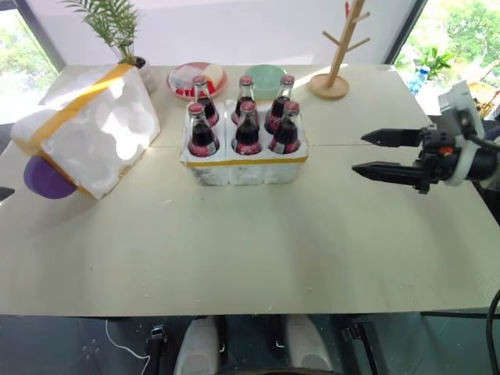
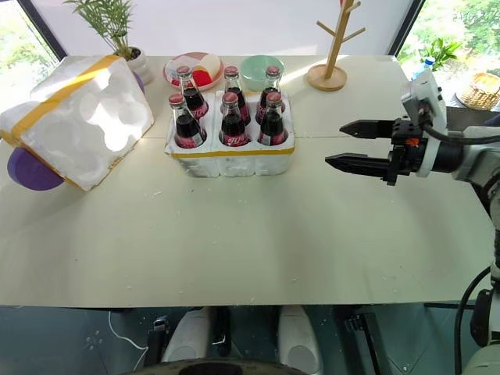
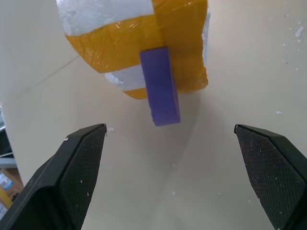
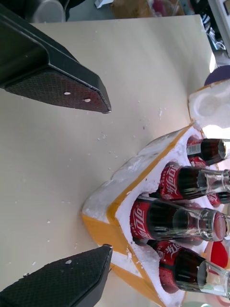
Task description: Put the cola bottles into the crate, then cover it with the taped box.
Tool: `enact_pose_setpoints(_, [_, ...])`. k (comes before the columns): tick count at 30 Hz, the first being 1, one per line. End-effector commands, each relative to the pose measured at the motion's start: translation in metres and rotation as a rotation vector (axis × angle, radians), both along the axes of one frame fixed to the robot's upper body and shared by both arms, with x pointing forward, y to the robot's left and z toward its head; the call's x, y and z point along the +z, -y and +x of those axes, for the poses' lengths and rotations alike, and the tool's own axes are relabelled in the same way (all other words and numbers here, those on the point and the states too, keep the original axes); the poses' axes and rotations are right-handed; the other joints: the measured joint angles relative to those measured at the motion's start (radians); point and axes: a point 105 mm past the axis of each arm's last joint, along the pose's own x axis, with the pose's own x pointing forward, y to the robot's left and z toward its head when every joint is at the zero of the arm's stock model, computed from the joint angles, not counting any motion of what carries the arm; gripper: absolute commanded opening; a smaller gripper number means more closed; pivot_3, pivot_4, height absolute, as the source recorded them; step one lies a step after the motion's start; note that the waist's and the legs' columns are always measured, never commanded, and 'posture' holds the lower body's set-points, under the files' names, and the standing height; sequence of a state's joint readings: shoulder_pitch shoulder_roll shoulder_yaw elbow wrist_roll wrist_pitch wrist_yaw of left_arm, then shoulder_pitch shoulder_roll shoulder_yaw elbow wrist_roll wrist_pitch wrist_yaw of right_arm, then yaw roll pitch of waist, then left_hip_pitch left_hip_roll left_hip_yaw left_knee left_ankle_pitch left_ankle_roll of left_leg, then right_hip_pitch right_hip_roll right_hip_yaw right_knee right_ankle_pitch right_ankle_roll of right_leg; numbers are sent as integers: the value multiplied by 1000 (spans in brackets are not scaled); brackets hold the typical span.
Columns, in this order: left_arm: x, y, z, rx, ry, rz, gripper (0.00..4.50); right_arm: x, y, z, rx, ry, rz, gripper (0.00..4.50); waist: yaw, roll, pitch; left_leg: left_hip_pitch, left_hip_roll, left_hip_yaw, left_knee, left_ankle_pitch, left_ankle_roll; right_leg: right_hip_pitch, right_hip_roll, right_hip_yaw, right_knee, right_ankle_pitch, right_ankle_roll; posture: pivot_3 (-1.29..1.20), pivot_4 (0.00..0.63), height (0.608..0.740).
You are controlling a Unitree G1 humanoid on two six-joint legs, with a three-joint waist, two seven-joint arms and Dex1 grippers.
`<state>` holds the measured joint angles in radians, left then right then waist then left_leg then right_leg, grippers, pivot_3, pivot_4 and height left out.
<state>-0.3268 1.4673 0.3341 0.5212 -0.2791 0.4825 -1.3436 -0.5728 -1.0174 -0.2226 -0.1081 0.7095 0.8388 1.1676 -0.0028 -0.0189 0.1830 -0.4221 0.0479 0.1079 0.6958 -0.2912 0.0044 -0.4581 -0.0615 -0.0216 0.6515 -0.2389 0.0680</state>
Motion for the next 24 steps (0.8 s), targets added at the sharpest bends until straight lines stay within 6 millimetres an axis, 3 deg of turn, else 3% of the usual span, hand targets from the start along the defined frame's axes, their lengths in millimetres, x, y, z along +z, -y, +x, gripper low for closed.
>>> enact_pose_setpoints(1, [-12,-2,8,-12,-94,18,4500,11,-1,-1,4,62,-4,4480,-1,0,0,-1,0,0,0,0,0,-1,1,0,1,0,0,0,150,740])
enact_pose_setpoints(8, [-34,1,44,7,-159,18,4500,17,-3,-10,7,92,-8,4480,2,-1,0,-2,2,-2,2,0,0,-2,5,0,3,0,0,0,150,740])
enact_pose_setpoints(15, [-48,10,69,14,-154,1,4500,10,-2,-18,-22,86,-2,4480,11,-2,-1,-2,2,-2,3,0,1,-1,4,0,3,0,1,0,150,740])
enact_pose_setpoints(18, [-49,13,71,-3,-159,-20,3697,9,-2,-20,-33,87,3,4500,13,-2,-1,-2,2,-2,4,0,1,-1,4,0,4,0,1,0,150,740])
enact_pose_setpoints(24, [-34,12,77,-32,-78,61,691,11,2,-17,-69,109,14,4500,13,-3,-1,-2,2,-3,4,0,1,-1,4,0,4,0,1,0,150,740])
